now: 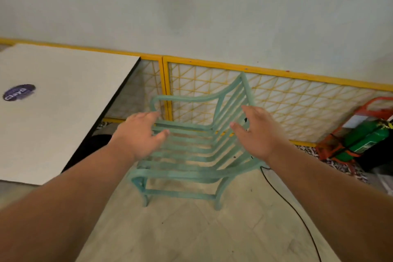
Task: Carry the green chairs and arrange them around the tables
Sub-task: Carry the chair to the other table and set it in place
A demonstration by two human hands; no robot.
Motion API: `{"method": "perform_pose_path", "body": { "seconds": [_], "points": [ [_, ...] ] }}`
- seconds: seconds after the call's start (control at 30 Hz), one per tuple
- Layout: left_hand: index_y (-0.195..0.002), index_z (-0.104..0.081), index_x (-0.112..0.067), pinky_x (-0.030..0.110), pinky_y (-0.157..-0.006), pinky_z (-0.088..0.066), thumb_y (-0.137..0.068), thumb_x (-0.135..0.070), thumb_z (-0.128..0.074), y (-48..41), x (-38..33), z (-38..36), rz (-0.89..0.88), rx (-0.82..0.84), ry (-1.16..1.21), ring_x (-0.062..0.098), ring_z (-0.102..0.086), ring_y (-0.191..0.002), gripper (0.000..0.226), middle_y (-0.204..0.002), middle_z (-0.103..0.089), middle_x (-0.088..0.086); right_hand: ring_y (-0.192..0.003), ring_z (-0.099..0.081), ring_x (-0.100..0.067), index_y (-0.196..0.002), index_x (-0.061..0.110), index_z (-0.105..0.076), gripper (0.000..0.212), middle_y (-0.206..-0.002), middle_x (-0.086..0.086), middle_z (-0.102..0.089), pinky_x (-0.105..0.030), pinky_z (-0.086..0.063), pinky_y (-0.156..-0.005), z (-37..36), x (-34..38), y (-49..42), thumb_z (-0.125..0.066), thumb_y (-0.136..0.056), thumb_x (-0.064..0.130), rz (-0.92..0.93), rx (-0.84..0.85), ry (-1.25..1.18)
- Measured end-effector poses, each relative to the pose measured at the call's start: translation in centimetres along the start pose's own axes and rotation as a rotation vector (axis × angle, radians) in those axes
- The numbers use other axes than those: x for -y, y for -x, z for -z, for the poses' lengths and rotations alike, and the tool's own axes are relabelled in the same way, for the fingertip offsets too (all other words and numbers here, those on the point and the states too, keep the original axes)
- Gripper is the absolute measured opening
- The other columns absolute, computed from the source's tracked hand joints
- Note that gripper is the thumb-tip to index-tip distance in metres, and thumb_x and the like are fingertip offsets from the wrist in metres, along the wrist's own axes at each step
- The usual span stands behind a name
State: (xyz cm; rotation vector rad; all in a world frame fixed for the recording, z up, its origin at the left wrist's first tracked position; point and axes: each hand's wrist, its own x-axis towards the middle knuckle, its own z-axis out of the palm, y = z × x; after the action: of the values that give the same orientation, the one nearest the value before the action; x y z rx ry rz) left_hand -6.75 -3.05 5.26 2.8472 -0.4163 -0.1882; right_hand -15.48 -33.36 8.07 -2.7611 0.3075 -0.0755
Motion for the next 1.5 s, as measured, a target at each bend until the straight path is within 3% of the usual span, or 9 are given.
{"method": "perform_pose_path", "body": {
  "seconds": [0.2,0.37,0.53,0.8,1.0,1.33,1.5],
  "points": [
    [-0.157,-0.038,-0.028,0.045,-0.120,-0.033,-0.097,-0.063,-0.050,5.6,0.0,7.5,-0.036,-0.115,0.016,0.026,-0.034,-0.148,0.071,-0.159,-0.044,0.002,-0.146,-0.037,-0.025,-0.155,0.016,-0.041,0.073,-0.157,-0.008,-0.045,-0.042,-0.030,-0.119,3.9,6.5,2.6,-0.051,-0.097,0.059,0.115,-0.060,-0.013],
    [-0.158,-0.034,-0.030,0.047,-0.120,-0.031,-0.098,-0.061,-0.048,7.3,1.7,10.4,-0.018,-0.120,0.017,0.026,-0.030,-0.150,0.069,-0.162,-0.039,0.001,-0.147,-0.037,-0.026,-0.155,0.018,-0.042,0.072,-0.158,-0.006,-0.044,-0.041,-0.029,-0.120,4.7,10.7,2.8,-0.051,-0.096,0.059,0.149,-0.099,0.001],
    [-0.159,-0.033,-0.031,0.044,-0.119,-0.031,-0.098,-0.061,-0.047,9.5,3.6,10.2,0.034,-0.099,0.046,0.024,-0.030,-0.150,0.070,-0.163,-0.038,-0.002,-0.143,-0.041,-0.025,-0.154,0.022,-0.041,0.078,-0.155,-0.006,-0.047,-0.043,-0.034,-0.118,2.8,12.7,3.5,-0.043,-0.091,0.069,0.183,0.002,-0.017],
    [-0.159,-0.033,-0.030,0.046,-0.118,-0.034,-0.095,-0.066,-0.042,17.9,6.5,7.1,0.352,-0.157,0.133,0.025,-0.034,-0.148,0.073,-0.160,-0.043,-0.001,-0.138,-0.047,-0.028,-0.155,0.021,-0.041,0.071,-0.154,-0.007,-0.048,-0.046,-0.042,-0.112,-0.8,16.0,4.1,-0.048,-0.097,0.062,0.451,0.195,0.041],
    [-0.158,-0.034,-0.029,0.050,-0.118,-0.037,-0.091,-0.069,-0.041,27.4,8.2,5.6,0.601,-0.190,0.121,0.027,-0.040,-0.145,0.078,-0.158,-0.046,0.001,-0.140,-0.044,-0.026,-0.154,0.021,-0.042,0.069,-0.154,-0.006,-0.048,-0.045,-0.038,-0.115,-3.5,20.0,7.1,-0.050,-0.097,0.059,0.644,0.316,0.044],
    [-0.158,-0.037,-0.028,0.045,-0.117,-0.037,-0.093,-0.067,-0.046,47.2,13.2,5.6,0.946,-0.311,0.092,0.026,-0.042,-0.144,0.076,-0.157,-0.047,0.002,-0.136,-0.047,-0.023,-0.151,0.019,-0.047,0.065,-0.146,-0.004,-0.055,-0.037,-0.037,-0.111,-8.9,31.3,20.2,-0.051,-0.098,0.057,1.017,0.445,0.046],
    [-0.157,-0.037,-0.029,0.045,-0.115,-0.040,-0.086,-0.072,-0.037,58.3,16.7,5.5,1.050,-0.318,0.068,0.023,-0.043,-0.143,0.083,-0.156,-0.049,-0.001,-0.142,-0.041,-0.023,-0.153,0.020,-0.043,0.068,-0.151,-0.004,-0.050,-0.039,-0.034,-0.116,-11.6,38.3,28.7,-0.049,-0.098,0.059,1.087,0.512,0.011]
  ]
}}
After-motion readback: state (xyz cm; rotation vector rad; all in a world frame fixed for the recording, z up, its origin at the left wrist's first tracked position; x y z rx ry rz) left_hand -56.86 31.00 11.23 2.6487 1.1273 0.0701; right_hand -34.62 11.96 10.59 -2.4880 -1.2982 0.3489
